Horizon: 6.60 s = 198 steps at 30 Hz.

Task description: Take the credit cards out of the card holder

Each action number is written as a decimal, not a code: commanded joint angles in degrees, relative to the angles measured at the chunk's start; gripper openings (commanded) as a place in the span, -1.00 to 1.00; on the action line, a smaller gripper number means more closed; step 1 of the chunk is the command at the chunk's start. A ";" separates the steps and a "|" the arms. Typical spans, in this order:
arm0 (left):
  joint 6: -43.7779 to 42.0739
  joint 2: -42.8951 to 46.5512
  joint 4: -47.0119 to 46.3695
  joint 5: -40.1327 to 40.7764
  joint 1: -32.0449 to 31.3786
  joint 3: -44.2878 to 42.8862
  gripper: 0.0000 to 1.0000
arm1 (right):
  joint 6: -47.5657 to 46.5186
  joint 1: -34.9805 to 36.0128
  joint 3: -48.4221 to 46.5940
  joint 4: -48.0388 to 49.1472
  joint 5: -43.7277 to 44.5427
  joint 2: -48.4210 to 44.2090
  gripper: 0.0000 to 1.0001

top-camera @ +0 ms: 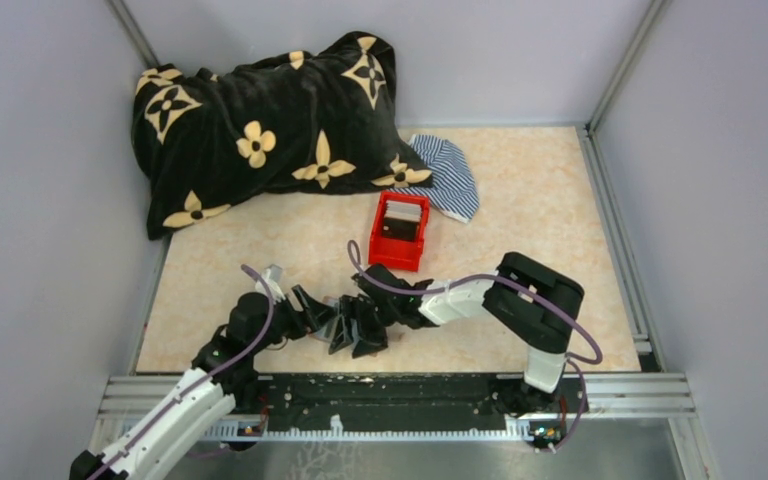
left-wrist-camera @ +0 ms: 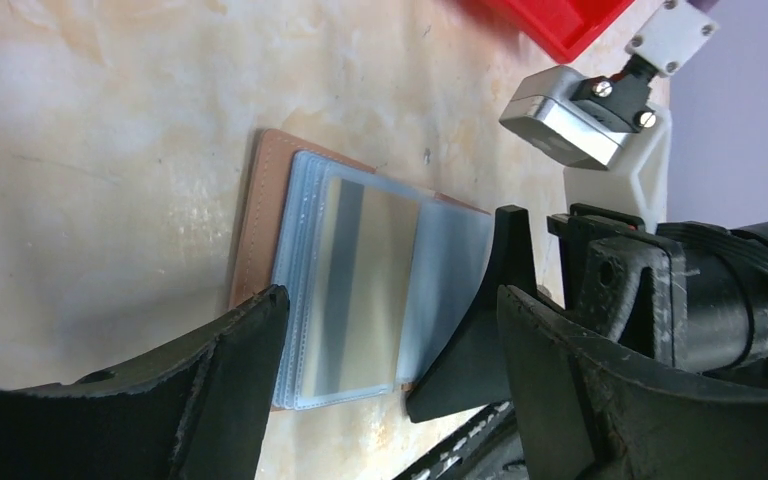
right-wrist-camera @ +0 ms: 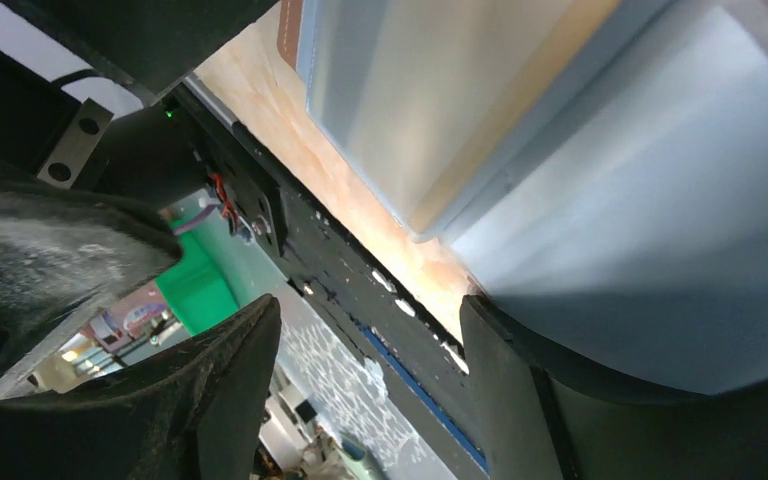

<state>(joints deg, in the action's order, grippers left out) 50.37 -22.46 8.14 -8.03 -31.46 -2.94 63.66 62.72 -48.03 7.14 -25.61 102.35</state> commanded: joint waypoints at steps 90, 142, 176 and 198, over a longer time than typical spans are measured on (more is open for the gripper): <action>4.02 1.58 2.26 2.56 0.35 4.26 0.71 | -3.10 -11.92 3.63 34.00 -7.12 11.54 -0.09; 7.04 -6.02 8.87 26.86 0.30 -2.16 0.54 | 6.43 -11.70 -0.13 48.45 -13.07 21.98 -0.20; 0.89 -2.95 16.93 19.54 0.26 -14.13 0.55 | 0.16 -11.72 -3.73 37.76 -10.01 16.82 -0.28; 2.57 -14.06 3.28 13.96 0.29 -2.94 0.56 | -2.21 -11.83 -6.59 34.34 -9.64 18.17 -0.62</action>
<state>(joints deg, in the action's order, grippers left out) 52.03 -33.26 13.65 9.39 -30.87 -9.13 62.52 50.87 -52.64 40.77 -36.25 121.01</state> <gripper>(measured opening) 0.778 0.215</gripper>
